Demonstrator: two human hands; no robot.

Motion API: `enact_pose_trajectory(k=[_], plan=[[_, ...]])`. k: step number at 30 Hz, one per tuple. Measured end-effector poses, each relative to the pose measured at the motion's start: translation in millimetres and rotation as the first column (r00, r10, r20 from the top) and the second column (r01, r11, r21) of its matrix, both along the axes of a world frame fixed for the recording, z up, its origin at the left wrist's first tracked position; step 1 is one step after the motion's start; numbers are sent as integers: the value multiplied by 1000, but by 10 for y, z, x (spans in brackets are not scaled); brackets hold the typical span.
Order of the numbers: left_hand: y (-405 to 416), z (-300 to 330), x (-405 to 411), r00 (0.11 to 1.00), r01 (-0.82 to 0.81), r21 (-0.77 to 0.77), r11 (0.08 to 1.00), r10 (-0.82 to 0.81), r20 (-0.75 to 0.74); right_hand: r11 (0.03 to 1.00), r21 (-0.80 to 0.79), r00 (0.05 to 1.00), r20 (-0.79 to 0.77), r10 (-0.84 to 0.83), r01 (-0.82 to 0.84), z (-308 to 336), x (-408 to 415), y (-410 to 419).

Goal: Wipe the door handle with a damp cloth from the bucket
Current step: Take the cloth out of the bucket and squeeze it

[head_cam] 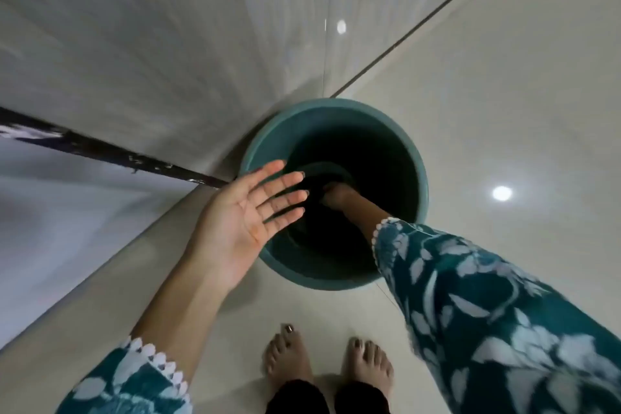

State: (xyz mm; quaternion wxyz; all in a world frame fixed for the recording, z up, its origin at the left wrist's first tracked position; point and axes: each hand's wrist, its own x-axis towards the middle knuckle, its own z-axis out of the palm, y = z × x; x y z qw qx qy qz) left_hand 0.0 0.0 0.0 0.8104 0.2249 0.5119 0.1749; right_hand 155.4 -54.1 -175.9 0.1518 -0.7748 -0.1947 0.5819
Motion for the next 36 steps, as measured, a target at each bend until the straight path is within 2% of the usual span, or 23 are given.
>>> enact_pose_trajectory(k=[1, 3, 6, 8, 11, 16, 19, 21, 23, 24, 26, 28, 30, 32, 36], plan=[[35, -75, 23, 1000, 14, -8, 1000, -14, -12, 999, -26, 996, -81, -28, 26, -77, -9, 7], [78, -189, 4, 999, 43, -5, 999, -43, -23, 998, -55, 990, -139, -26, 19, -112, -34, -8], [90, -289, -50, 997, 69, -14, 998, -70, -42, 990, -117, 995, -60, 77, -84, -207, -74, 77], [95, -209, -95, 996, 68, -13, 998, -68, -54, 990, -124, 997, -16, 70, -71, -161, -100, 105], [76, 86, -153, 996, 45, -20, 999, -47, -81, 998, -59, 999, -22, 26, -27, 235, -111, 5], [-34, 1018, -236, 991, -25, -23, 999, 22, -132, 978, 104, 979, -112, -168, 179, 1864, -90, -320], [-199, 1757, -326, 960, -174, 51, 983, 181, -212, 923, 316, 972, -145, -183, 220, 3062, -86, -533], [-353, 2302, -429, 915, -310, 84, 947, 321, -244, 877, 409, 958, -230, -170, 253, 3860, -111, -628], [-521, 2878, -540, 891, -391, 58, 919, 393, -226, 851, 460, 936, -340, -94, 253, 4646, -193, -666], [-608, 3179, -593, 903, -388, 26, 921, 386, -186, 845, 482, 923, -382, -36, 232, 5019, -269, -674], [-766, 3788, -731, 919, -395, -49, 917, 394, -18, 830, 521, 887, -456, 74, 199, 5681, -460, -682], [-888, 4313, -961, 880, -434, -115, 894, 448, 157, 807, 561, 843, -512, 162, 185, 6223, -672, -663], [-1009, 4723, -1285, 859, -460, -54, 886, 459, 228, 781, 619, 834, -472, 284, 84, 6683, -903, -663], [-1119, 5053, -1639, 858, -479, 71, 875, 450, 246, 750, 661, 846, -390, 364, -17, 7016, -1169, -646], [-1403, 5529, -2359, 882, -469, 366, 804, 447, 148, 707, 688, 833, -287, 473, -164, 7389, -1952, -707]])
